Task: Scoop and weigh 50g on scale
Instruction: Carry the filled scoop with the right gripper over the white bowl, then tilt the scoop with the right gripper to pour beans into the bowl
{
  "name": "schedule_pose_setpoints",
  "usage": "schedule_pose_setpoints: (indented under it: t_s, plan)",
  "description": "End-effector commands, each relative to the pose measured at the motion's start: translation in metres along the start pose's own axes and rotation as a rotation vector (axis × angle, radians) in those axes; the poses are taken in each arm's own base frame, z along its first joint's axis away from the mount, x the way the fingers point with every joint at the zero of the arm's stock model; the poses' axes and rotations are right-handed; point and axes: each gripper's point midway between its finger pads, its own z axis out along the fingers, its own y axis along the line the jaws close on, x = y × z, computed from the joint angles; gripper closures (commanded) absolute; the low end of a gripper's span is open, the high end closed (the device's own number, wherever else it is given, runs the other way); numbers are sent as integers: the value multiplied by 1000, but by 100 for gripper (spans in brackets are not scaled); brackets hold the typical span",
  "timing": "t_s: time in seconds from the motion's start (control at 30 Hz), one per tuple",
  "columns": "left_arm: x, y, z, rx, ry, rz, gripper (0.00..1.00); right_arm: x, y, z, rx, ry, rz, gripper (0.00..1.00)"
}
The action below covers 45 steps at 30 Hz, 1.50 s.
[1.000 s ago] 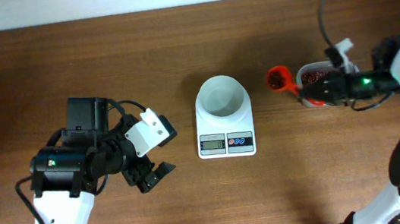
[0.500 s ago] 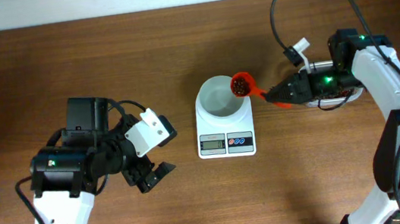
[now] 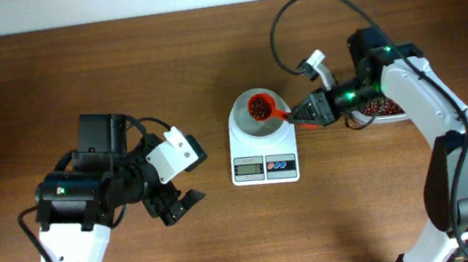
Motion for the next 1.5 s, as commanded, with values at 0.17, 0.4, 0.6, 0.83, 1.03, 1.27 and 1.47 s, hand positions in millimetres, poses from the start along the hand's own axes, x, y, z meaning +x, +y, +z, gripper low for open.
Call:
schedule_pose_setpoints:
  t_s: [0.17,0.4,0.6,0.83,1.03,1.27,1.47]
  plan:
    - [0,0,2,13,-9,11,1,-5,-20,-5,185,37,-101,96]
    - [0,0,2,13,-9,11,1,-13,-22,-5,193,13,-157,96]
    - [0,0,2,13,-9,11,1,-15,-28,-7,226,16,-174,96]
    - [0,0,2,13,-9,11,1,-11,-26,-7,220,39,-216,96]
    - [0,0,2,13,-9,11,1,-14,-22,-7,200,22,-209,96]
    - [0,0,2,13,-9,11,1,-9,-12,-4,189,56,-305,96]
    - [0,0,2,13,-9,11,1,-14,-15,-2,276,93,-305,96]
